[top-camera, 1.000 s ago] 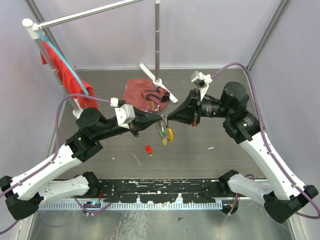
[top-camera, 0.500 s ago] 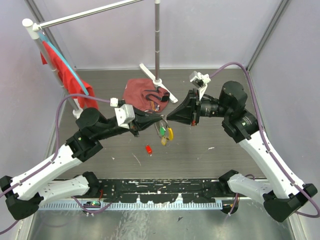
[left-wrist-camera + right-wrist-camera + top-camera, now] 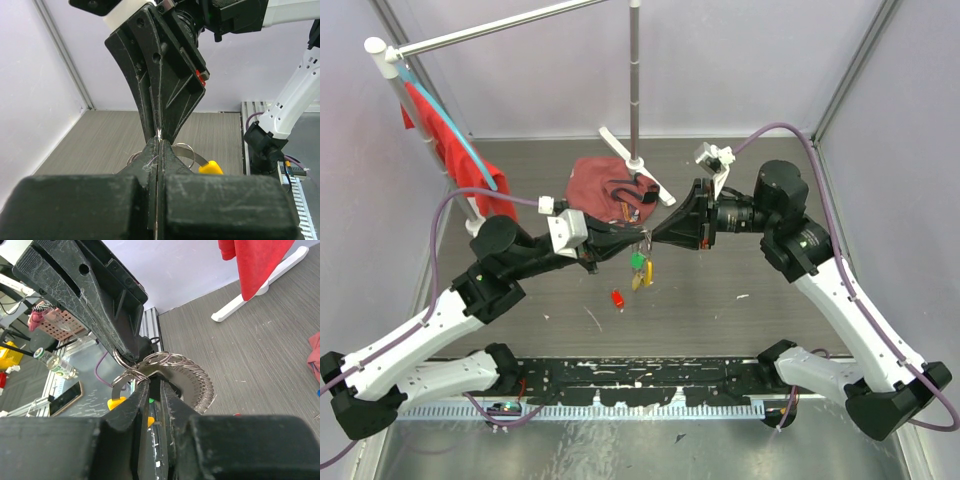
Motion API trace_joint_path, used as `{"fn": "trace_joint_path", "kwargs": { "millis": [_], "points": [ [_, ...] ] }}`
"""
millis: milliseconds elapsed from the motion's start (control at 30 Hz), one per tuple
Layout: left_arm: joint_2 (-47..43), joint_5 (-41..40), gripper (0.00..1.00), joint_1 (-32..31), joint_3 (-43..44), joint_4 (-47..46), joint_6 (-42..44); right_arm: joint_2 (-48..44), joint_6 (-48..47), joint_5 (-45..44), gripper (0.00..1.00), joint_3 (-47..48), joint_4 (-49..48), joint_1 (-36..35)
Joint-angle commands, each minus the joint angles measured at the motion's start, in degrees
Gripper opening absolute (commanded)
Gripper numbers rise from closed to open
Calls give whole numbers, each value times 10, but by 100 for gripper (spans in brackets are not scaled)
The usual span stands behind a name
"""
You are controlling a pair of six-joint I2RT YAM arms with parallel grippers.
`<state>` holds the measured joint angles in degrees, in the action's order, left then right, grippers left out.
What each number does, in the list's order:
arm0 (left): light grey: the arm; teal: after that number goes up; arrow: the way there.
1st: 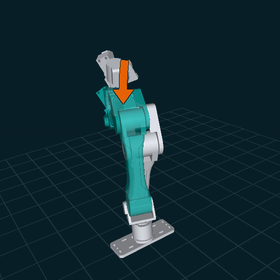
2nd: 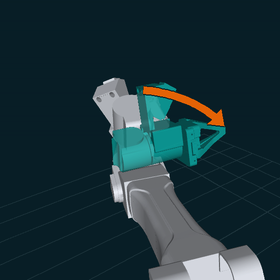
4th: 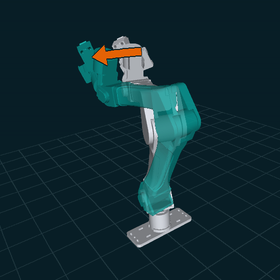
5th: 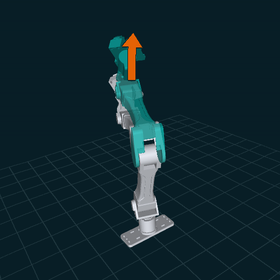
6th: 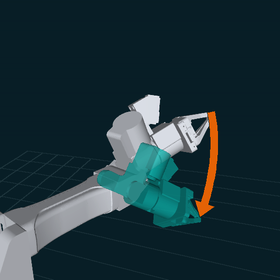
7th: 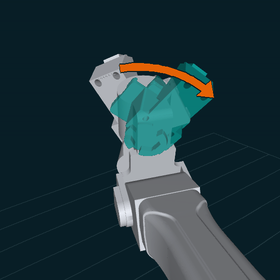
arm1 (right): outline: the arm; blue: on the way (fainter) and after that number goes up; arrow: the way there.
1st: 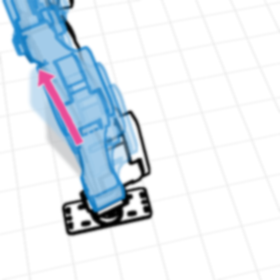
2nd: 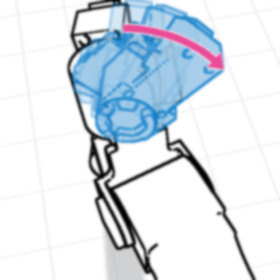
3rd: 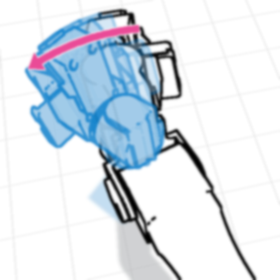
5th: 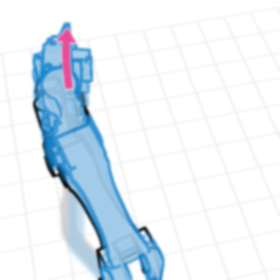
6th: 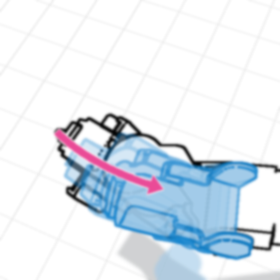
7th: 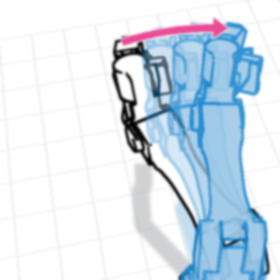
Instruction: Put the keys on the keyring
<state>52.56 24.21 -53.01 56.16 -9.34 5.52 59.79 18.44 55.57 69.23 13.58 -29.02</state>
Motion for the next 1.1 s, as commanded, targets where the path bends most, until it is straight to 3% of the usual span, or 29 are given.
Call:
{"fn": "trace_joint_path", "kwargs": {
  "millis": [0,400,600,1067],
  "points": [
    [-6,13,0,-1,11,-41,1,-6,-11,-12,22,32,-8,1],
    [-6,18,0,0,12,-40,-4,-59,-134,-53,37,42,15,1],
    [4,66,0,-1,15,-61,-20,-98,-209,-43,42,15,-23,0],
    [30,140,0,-1,24,-96,-54,-104,-260,43,42,-9,-45,-1]
  ]
}}
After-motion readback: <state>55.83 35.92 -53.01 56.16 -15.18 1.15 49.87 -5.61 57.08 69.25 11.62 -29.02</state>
